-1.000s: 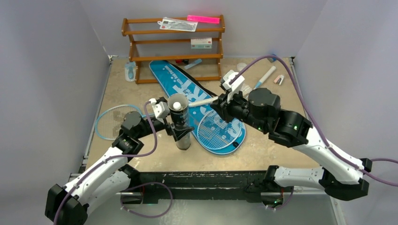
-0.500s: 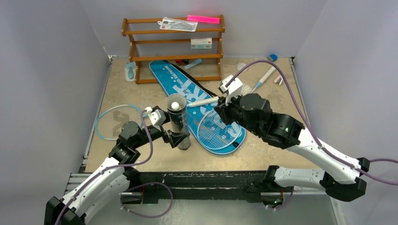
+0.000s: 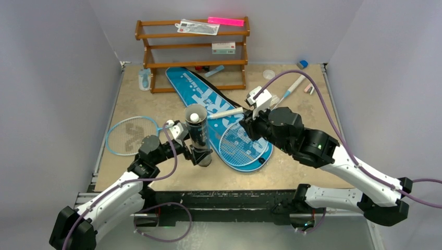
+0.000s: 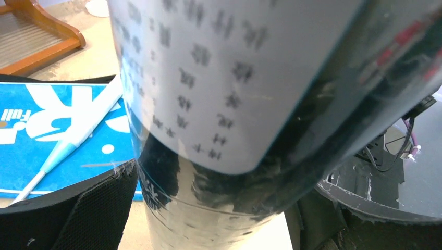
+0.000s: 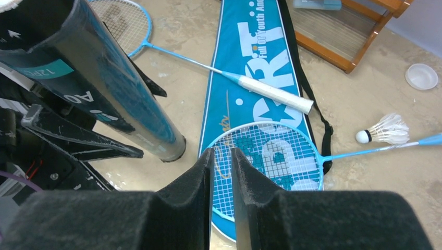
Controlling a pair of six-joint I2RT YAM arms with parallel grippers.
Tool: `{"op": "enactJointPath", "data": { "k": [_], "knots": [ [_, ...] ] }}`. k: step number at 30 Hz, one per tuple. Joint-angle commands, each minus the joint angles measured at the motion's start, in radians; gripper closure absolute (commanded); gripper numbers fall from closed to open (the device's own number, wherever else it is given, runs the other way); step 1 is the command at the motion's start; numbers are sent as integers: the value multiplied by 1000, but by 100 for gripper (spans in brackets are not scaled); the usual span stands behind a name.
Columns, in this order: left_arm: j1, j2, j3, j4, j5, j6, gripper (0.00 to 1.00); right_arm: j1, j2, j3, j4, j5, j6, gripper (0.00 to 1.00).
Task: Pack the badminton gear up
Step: Place the shuttlecock at the shuttle tube, then pick up the shuttlecock at the center of the board.
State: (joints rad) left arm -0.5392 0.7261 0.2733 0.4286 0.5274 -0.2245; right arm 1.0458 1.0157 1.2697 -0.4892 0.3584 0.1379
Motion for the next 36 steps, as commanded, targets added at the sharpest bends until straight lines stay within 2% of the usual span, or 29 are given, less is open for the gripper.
{"op": "enactJointPath", "data": {
  "k": [1, 4, 9, 10, 14, 17, 21, 25, 30, 34, 36],
  "knots": [
    [-3, 32, 1, 121, 16, 32, 0, -15, -13, -31, 20, 47, 20, 79],
    [-3, 54, 7, 138, 25, 53, 0, -73, 16, -29, -29, 29, 61, 80],
    [-3, 58, -16, 198, 15, 78, 2, -255, 24, -85, -14, -148, 112, 81],
    [-3, 59, -16, 205, 29, 87, 7, -277, 26, -92, -11, -168, 124, 81],
    [-3, 58, 18, 147, 53, 109, 35, -325, 38, -139, 27, -226, 182, 81],
    [-2, 40, 63, 63, 36, 114, 44, -344, 54, -182, 74, -279, 221, 81],
    [-2, 10, 128, -46, 0, 91, 55, -363, 83, -210, 121, -277, 259, 81],
    [-1, -1, 239, -208, -22, 101, 57, -391, 97, -221, 174, -261, 296, 80],
    [0, 13, 407, -496, -124, 290, 62, -492, 190, -213, 241, -357, 351, 80],
    [-1, 13, 437, -560, -214, 371, 58, -549, 267, -204, 266, -274, 417, 79],
    [0, 1, 420, -552, -208, 382, 58, -563, 300, -216, 305, -218, 451, 68]
  ]
}}
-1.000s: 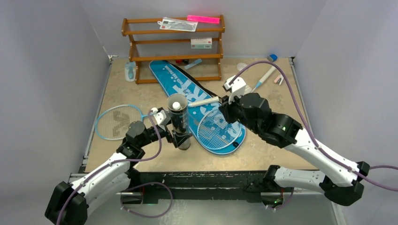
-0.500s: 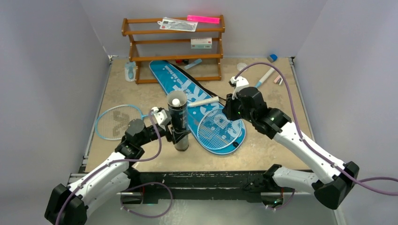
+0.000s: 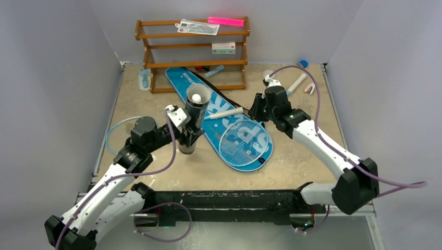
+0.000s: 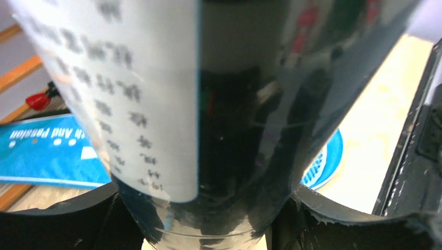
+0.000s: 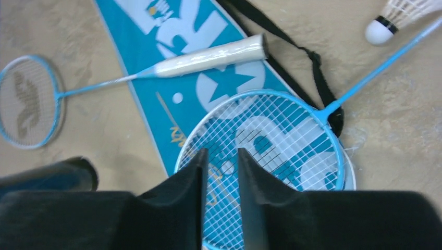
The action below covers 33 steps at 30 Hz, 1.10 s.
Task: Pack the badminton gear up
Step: Pick up the shuttlecock at the center of the board.
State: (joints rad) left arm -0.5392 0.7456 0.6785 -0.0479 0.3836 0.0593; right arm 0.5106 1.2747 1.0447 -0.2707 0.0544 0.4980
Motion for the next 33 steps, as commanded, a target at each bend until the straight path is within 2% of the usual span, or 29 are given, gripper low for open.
{"op": "enactJointPath", "data": {
  "k": [1, 4, 7, 11, 18, 27, 33],
  "knots": [
    [-1, -27, 1, -55, -53, 98, 59, -30, 59, 12, 98, 134, 104, 65],
    [0, -61, -45, 8, -15, 86, 63, -32, 137, 38, 121, 241, 106, 39],
    [0, -79, -53, 23, 32, 81, 64, -58, 233, 89, 100, 337, 148, 34],
    [-1, -83, -50, -14, 71, 93, 64, -110, 325, 140, 72, 367, 211, 36],
    [1, -94, -33, -85, -11, 125, 64, -189, 464, 203, 105, 379, 252, 42],
    [21, -86, -47, -42, -2, 102, 64, -218, 672, 337, 90, 388, 254, 43],
    [40, -69, -57, -34, 3, 93, 65, -239, 751, 424, 33, 372, 289, 48]
  ]
}}
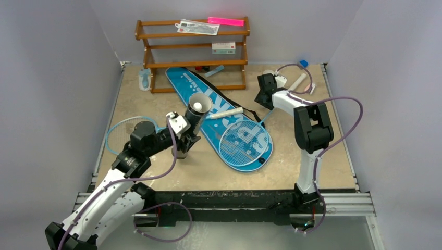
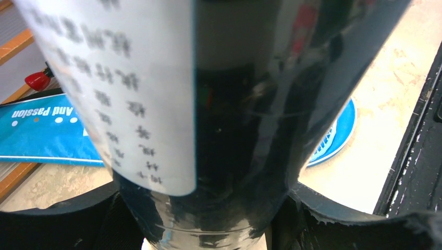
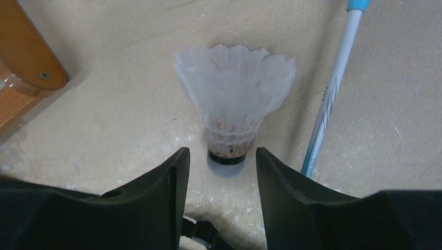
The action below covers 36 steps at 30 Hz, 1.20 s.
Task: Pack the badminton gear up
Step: Pick up the shuttlecock at the center of the board.
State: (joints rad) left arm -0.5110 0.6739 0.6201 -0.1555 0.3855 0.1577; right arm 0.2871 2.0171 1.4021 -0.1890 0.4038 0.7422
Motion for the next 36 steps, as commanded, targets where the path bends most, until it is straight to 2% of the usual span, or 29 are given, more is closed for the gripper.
{"op": "enactJointPath", "data": {
  "k": [1, 6, 9, 17, 25, 29, 36],
  "knots": [
    [12, 4, 1, 78, -5, -4, 65, -15, 12, 76, -71, 26, 55, 48],
    [14, 27, 11, 87, -4, -7, 66, -15, -9, 30, -39, 22, 60, 48],
    [14, 34, 9, 91, 7, -12, 67, -16, 9, 39, -47, 20, 51, 54],
    [14, 55, 8, 91, 21, -13, 67, -18, 21, 57, -51, 39, 6, 58],
    [17, 70, 14, 72, 33, 14, 67, -26, 28, 65, -24, -45, -67, 60],
    [22, 57, 21, 48, 36, 27, 67, -32, 19, 53, -13, -86, -88, 72],
    [25, 11, 14, 3, 20, 48, 66, -34, -85, 20, -20, -140, -179, 71]
  ]
}}
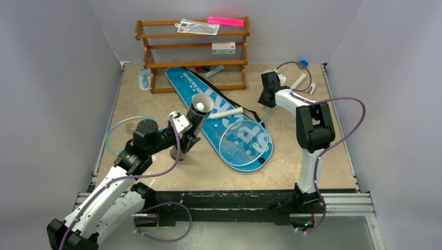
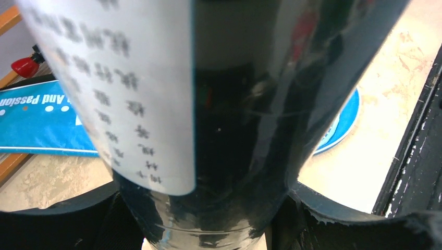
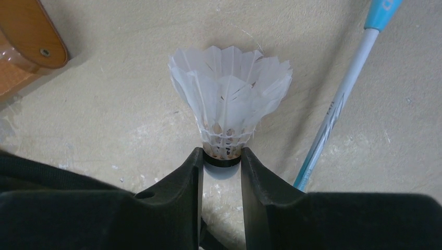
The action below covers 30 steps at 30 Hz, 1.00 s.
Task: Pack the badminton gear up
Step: Pick up the shuttlecock at the center of the board, then place the shuttlecock in the racket bag.
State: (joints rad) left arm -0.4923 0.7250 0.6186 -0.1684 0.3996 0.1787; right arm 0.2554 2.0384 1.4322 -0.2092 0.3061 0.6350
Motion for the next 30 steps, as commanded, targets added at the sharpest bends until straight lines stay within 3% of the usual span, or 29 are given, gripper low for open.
{"op": "enactJointPath", "data": {
  "k": [1, 3, 5, 12, 17, 24, 30],
  "knots": [
    [7, -46, 16, 11, 5, 31, 66, -3, -141, -34, 15, -49, -93, 71],
    [8, -55, 17, -1, -6, 40, 66, -2, -215, -84, 40, -91, -137, 72],
    [9, -61, 20, -20, -32, 47, 66, 1, -290, -140, 63, -193, -199, 79],
    [11, -85, 9, -36, -70, 71, 66, 103, -568, -336, 38, -438, -317, 76],
    [14, -69, 9, -46, -103, 87, 66, 256, -680, -419, -33, -422, -383, 73],
    [14, -88, -6, -41, -104, 107, 66, 273, -822, -608, 20, -483, -385, 72],
    [14, -73, -6, -22, -73, 128, 66, 283, -842, -673, -8, -472, -379, 71]
  ]
}}
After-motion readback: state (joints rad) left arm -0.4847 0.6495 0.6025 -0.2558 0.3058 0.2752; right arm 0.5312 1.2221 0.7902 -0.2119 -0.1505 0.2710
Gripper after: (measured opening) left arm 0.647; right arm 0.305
